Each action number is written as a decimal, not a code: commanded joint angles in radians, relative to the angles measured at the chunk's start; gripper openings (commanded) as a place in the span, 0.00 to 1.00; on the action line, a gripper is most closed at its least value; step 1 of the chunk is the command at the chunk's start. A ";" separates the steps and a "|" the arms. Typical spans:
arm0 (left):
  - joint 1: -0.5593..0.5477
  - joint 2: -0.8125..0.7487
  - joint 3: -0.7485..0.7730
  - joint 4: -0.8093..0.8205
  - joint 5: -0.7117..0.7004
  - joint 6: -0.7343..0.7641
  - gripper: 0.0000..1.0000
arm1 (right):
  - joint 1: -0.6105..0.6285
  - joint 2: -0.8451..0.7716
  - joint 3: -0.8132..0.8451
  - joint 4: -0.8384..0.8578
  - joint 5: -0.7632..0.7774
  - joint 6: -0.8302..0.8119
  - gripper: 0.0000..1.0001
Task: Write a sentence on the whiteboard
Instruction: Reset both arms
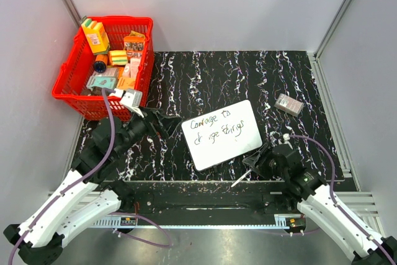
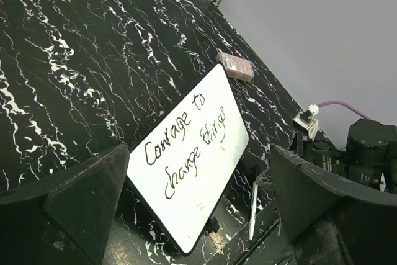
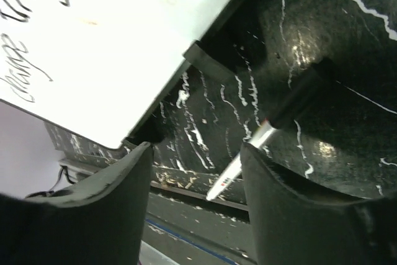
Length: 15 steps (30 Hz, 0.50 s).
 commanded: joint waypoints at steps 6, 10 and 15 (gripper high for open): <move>-0.007 0.021 -0.025 0.101 0.062 -0.021 0.99 | -0.001 -0.061 0.100 0.004 0.079 0.000 0.94; -0.009 0.016 -0.040 0.121 0.080 -0.029 0.99 | -0.002 -0.069 0.127 -0.002 0.083 -0.018 1.00; -0.007 0.041 -0.063 0.186 0.172 -0.037 0.99 | -0.002 -0.061 0.187 0.018 0.114 -0.095 1.00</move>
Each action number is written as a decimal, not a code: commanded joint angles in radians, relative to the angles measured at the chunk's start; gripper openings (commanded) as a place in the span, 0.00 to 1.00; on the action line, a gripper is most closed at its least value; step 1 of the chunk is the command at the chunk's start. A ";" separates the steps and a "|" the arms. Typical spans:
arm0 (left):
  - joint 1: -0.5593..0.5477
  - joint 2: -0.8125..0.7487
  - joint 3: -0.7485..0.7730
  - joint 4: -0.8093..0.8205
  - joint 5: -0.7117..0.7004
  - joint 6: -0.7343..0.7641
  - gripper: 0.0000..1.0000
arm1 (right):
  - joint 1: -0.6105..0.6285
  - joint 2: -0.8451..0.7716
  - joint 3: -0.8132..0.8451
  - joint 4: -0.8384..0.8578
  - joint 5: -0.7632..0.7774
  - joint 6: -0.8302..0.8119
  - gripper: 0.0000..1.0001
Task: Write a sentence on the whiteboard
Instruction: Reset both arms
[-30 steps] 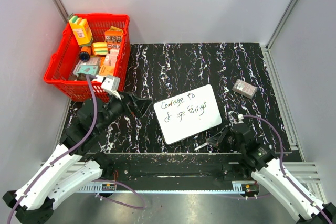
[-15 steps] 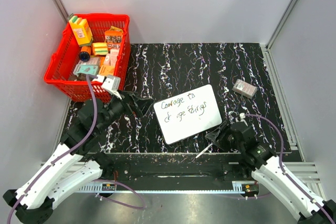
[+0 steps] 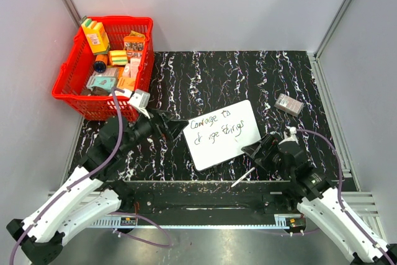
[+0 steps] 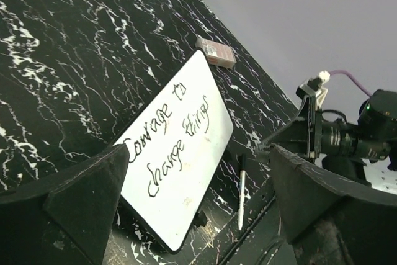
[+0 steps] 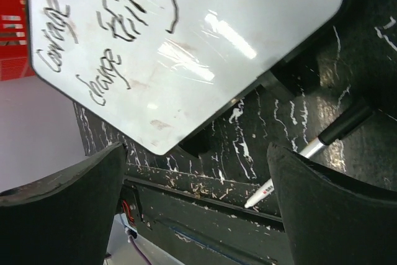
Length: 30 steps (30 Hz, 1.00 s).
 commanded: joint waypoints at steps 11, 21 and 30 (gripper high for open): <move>-0.002 0.139 0.003 0.054 0.031 -0.013 0.99 | -0.002 0.165 0.287 0.060 0.329 -0.330 1.00; -0.003 0.151 0.003 -0.182 -0.509 -0.037 0.99 | -0.002 0.245 0.330 0.158 0.566 -0.482 1.00; -0.002 0.103 -0.029 -0.231 -0.744 -0.053 0.99 | -0.001 0.251 0.330 0.234 0.689 -0.622 1.00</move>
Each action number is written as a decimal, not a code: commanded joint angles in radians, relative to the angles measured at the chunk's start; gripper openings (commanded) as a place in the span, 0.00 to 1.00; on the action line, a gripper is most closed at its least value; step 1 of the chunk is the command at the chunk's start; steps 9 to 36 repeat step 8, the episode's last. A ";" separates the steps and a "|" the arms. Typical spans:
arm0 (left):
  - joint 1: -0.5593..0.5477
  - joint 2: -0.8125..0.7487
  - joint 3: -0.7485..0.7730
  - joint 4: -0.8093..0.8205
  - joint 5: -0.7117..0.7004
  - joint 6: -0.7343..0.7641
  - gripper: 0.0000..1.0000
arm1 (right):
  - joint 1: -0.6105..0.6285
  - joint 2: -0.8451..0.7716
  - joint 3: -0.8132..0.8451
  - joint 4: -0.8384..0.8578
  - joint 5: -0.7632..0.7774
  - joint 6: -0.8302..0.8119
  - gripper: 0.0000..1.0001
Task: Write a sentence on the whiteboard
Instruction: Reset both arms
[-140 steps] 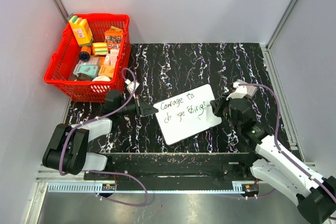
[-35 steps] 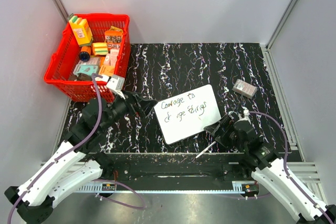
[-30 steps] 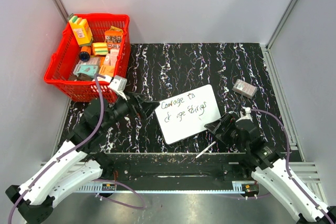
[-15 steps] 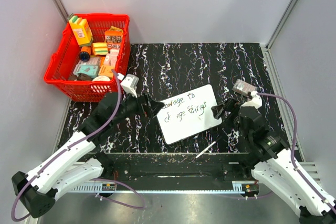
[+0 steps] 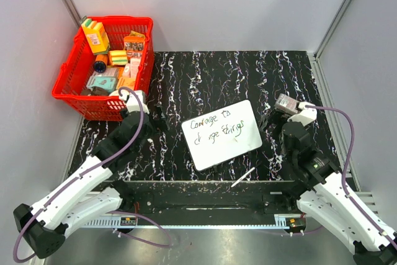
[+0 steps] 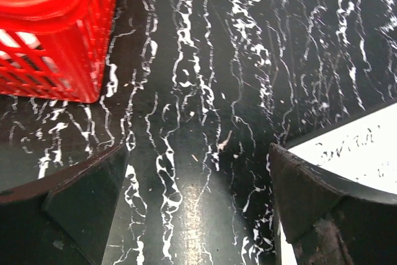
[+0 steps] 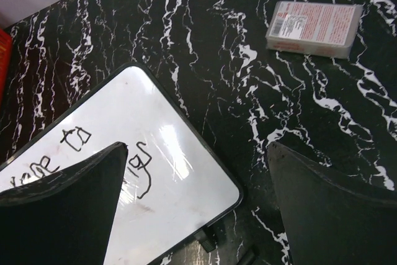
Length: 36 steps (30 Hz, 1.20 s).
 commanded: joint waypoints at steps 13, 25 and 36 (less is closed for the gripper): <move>-0.002 -0.100 -0.142 0.194 -0.216 0.143 0.99 | -0.002 -0.018 -0.090 0.359 0.062 -0.355 1.00; -0.002 -0.100 -0.142 0.194 -0.216 0.143 0.99 | -0.002 -0.018 -0.090 0.359 0.062 -0.355 1.00; -0.002 -0.100 -0.142 0.194 -0.216 0.143 0.99 | -0.002 -0.018 -0.090 0.359 0.062 -0.355 1.00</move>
